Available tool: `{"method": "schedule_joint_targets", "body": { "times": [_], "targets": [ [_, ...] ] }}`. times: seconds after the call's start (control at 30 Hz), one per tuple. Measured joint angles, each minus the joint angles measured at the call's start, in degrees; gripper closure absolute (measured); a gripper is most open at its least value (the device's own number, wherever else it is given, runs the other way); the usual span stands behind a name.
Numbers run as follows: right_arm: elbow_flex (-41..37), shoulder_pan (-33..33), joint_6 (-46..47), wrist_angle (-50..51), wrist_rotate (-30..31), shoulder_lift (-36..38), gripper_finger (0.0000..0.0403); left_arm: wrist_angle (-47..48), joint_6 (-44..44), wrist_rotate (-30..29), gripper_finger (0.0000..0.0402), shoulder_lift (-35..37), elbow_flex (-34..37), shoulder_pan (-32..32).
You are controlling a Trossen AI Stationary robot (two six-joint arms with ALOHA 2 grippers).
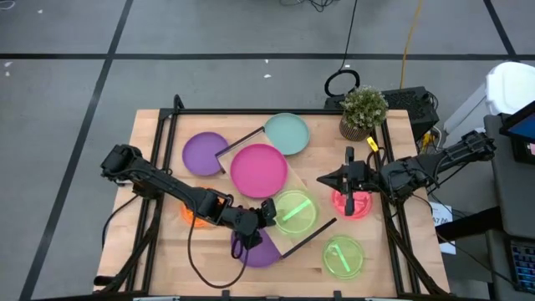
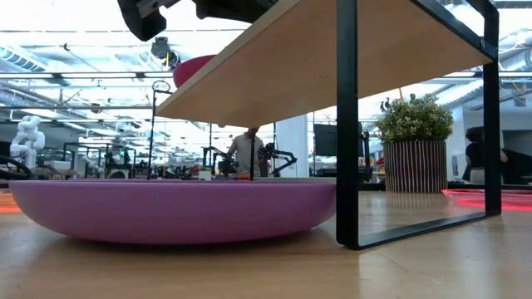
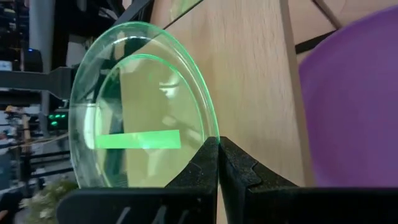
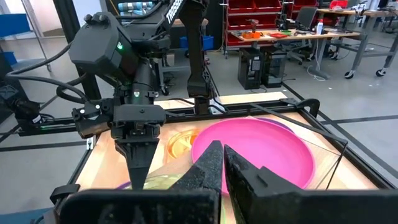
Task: Place and stack plates onto a shelf
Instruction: Put the left green plate on the shelf
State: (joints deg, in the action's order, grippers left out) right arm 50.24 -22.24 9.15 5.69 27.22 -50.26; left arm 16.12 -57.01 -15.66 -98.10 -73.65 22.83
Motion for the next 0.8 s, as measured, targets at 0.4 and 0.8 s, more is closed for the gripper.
{"method": "schedule_joint_targets", "body": {
  "times": [0.4,0.8],
  "targets": [
    [0.00,0.00,0.07,-0.01,-0.02,0.00,0.0401,0.28,6.14,1.30,0.0398,0.00,0.00,-1.07],
    [0.00,0.00,0.15,-0.02,-0.04,0.00,0.0401,0.28,8.64,7.13,0.0398,-0.10,0.00,-1.77]
  ]
}}
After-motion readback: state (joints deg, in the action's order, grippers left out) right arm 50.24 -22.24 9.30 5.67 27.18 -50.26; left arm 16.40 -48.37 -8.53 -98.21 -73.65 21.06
